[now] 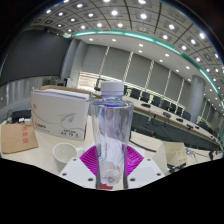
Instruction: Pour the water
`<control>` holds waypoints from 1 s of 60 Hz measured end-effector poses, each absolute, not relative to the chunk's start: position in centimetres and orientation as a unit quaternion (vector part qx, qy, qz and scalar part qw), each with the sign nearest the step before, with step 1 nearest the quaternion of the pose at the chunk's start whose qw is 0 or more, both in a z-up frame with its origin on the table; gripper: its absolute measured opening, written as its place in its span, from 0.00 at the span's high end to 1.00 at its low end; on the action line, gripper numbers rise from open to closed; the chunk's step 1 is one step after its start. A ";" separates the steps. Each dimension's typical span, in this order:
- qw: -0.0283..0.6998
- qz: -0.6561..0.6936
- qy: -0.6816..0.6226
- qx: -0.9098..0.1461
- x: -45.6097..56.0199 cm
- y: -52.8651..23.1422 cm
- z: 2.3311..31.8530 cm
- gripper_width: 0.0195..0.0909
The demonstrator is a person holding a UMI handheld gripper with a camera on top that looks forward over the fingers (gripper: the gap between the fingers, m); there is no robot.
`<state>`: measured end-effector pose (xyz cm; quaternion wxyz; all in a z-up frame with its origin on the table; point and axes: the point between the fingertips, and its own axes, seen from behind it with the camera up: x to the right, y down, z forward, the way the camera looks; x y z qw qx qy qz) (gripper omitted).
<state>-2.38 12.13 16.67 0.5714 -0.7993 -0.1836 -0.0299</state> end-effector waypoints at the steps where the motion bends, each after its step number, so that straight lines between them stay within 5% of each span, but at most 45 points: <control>1: 0.569 -0.022 -0.177 -0.803 -2.3 12.1 16.1 0.85; 16: 0.547 0.039 -0.131 -0.826 -1.9 12.0 9.7 0.83; 29: 0.564 0.063 -0.110 -0.816 -2.2 11.3 8.0 0.75; 39: 0.572 0.066 -0.104 -0.811 -2.0 11.1 8.0 0.53; 45: 0.537 0.064 -0.097 -0.835 -1.6 10.1 6.7 0.05; 47: 0.532 0.061 -0.092 -0.840 -1.3 9.7 6.7 0.11; 60: 0.486 0.008 -0.066 -0.871 0.5 3.5 10.1 0.07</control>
